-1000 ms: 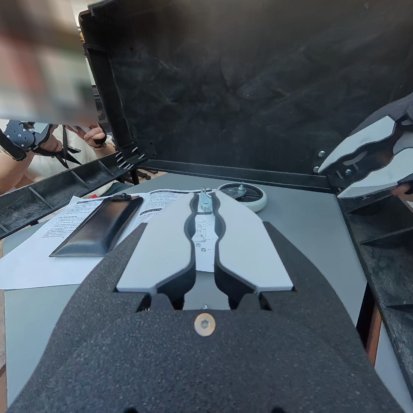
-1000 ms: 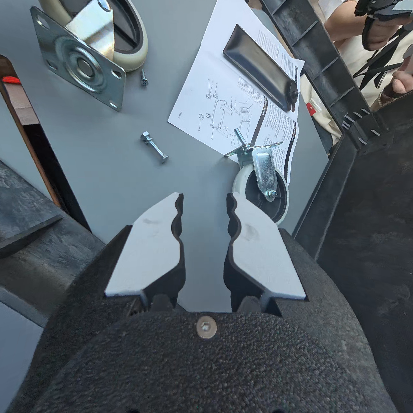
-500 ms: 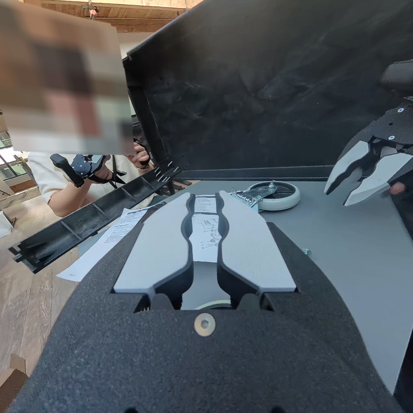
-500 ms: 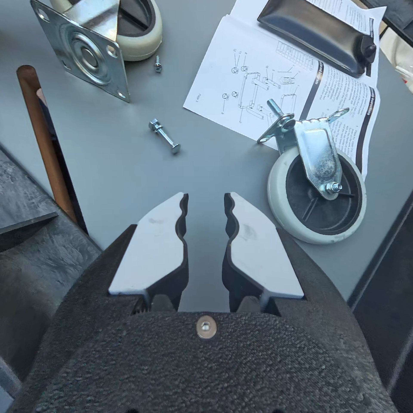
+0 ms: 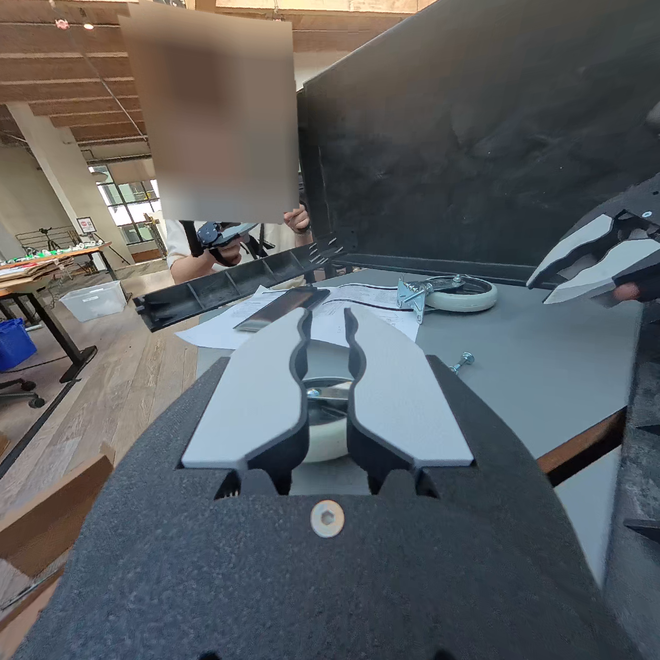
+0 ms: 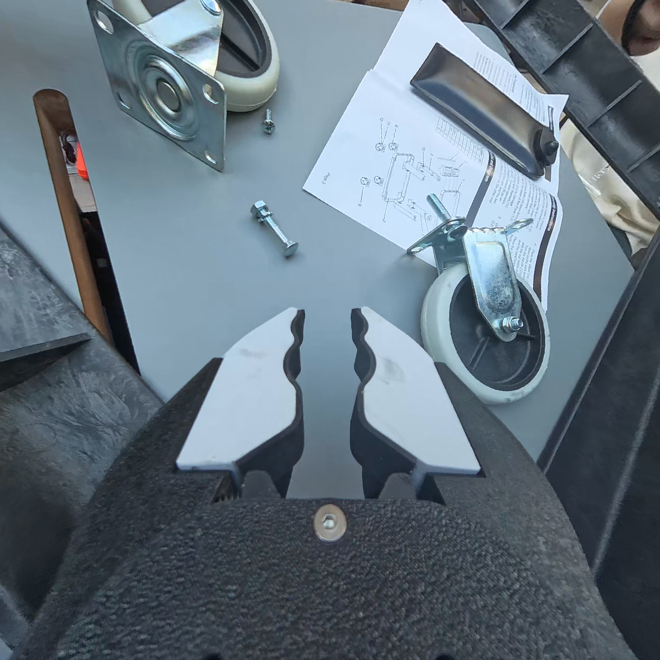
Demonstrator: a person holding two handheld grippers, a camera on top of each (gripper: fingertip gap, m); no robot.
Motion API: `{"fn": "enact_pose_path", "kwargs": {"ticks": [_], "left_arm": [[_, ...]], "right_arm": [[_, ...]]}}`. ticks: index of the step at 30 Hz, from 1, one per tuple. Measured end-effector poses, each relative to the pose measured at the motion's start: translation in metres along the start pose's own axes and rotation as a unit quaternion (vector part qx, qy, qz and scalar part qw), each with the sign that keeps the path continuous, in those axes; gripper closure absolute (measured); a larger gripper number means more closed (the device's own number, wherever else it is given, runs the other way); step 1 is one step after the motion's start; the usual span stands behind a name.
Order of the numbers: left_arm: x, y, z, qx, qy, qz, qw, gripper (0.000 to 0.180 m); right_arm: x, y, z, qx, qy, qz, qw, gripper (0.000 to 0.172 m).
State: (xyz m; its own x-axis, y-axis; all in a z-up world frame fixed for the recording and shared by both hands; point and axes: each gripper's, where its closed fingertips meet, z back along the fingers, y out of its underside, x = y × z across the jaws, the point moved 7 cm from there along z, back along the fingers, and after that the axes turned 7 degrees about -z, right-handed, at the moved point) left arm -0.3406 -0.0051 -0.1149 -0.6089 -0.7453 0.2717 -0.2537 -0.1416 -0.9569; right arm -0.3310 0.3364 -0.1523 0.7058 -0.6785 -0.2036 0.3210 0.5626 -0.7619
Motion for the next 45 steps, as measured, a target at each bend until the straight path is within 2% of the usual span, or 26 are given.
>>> {"fn": "enact_pose_path", "kwargs": {"ticks": [4,8,10,20,27,34,37,40,42,45], "left_arm": [[-0.016,0.016,0.029,0.013,-0.035,0.034,0.999,0.163],[-0.030,0.031,0.044,0.004,-0.058,0.055,0.997,0.163],[-0.036,0.024,0.049,-0.012,-0.065,0.026,0.997,0.164],[-0.043,0.027,0.046,0.004,-0.060,-0.002,0.998,0.165],[-0.038,0.026,0.050,-0.002,-0.097,0.001,0.995,0.166],[-0.043,0.024,0.057,0.009,-0.148,-0.018,0.989,0.170],[-0.044,0.021,0.066,-0.007,-0.171,0.002,0.985,0.170],[-0.042,0.015,0.086,-0.037,-0.206,0.063,0.976,0.170],[-0.051,0.001,0.104,-0.030,-0.216,0.067,0.974,0.170],[-0.084,-0.060,0.120,-0.067,-0.183,0.061,0.979,0.169]], "right_arm": [[0.001,0.000,0.002,-0.004,0.005,0.002,1.000,0.147],[0.002,0.002,0.002,0.004,0.011,0.004,1.000,0.147],[0.002,0.002,0.002,0.005,0.015,0.007,1.000,0.147],[0.008,0.006,-0.005,0.039,0.041,0.048,0.997,0.148],[0.014,0.005,-0.006,0.046,0.067,0.092,0.992,0.151],[0.015,0.003,-0.002,0.027,0.061,0.094,0.993,0.151],[0.015,0.002,-0.001,0.021,0.059,0.093,0.994,0.151],[0.016,0.002,0.000,0.017,0.055,0.093,0.994,0.151],[0.016,0.002,0.000,0.017,0.051,0.091,0.994,0.151],[0.016,0.002,-0.001,0.020,0.046,0.089,0.995,0.151]]}}
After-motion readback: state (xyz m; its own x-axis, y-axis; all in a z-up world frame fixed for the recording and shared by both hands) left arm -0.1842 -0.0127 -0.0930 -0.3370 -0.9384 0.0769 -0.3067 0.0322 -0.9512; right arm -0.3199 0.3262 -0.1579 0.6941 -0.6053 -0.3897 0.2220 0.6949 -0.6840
